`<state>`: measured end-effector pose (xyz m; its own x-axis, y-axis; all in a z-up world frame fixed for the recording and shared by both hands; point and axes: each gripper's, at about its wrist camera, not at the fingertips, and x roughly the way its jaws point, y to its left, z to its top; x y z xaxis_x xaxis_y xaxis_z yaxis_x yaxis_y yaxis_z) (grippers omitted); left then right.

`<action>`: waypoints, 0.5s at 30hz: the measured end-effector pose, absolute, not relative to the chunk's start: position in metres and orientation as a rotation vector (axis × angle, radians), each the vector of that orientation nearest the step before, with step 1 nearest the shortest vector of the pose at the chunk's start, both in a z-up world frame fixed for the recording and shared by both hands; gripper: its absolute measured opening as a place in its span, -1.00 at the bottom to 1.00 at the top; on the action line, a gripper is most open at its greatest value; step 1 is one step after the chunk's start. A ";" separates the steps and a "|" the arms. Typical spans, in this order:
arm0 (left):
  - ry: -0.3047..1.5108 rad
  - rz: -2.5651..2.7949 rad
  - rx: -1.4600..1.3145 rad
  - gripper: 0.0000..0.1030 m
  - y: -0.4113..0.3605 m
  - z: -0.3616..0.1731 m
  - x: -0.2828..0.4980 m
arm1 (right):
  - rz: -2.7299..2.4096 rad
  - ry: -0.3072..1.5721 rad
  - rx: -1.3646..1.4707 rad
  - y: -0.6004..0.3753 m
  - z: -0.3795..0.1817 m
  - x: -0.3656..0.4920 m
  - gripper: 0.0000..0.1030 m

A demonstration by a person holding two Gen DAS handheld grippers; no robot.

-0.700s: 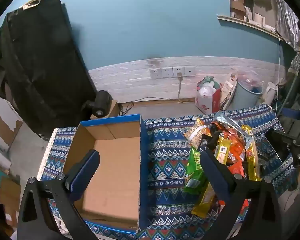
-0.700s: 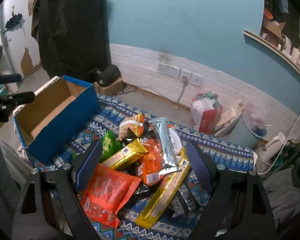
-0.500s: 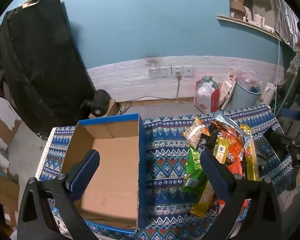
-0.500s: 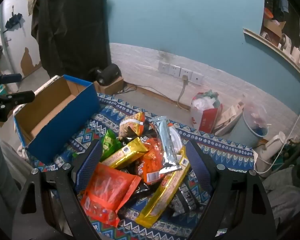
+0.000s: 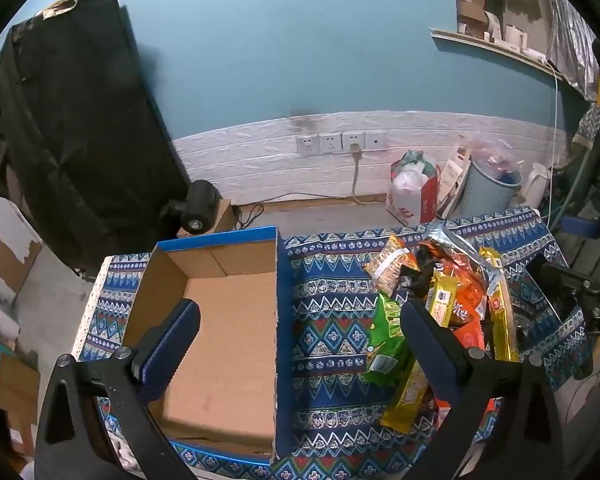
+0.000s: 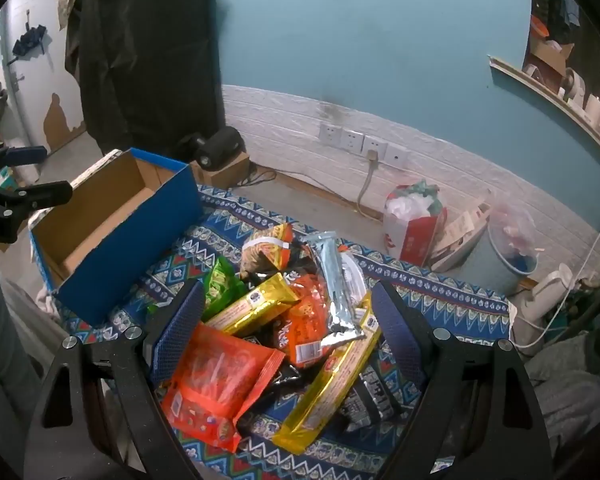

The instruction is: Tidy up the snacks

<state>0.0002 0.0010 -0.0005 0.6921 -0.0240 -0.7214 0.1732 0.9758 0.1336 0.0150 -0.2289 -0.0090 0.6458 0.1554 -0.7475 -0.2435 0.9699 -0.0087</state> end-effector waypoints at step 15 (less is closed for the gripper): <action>0.797 -0.116 0.198 0.97 -0.001 -0.002 -0.004 | 0.228 0.841 -0.116 -0.225 -0.009 0.013 0.62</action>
<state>-0.0039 -0.0014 -0.0020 0.6940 -0.0290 -0.7193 0.1778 0.9752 0.1322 0.0132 -0.2255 -0.0087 0.6441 0.1542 -0.7493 -0.2460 0.9692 -0.0120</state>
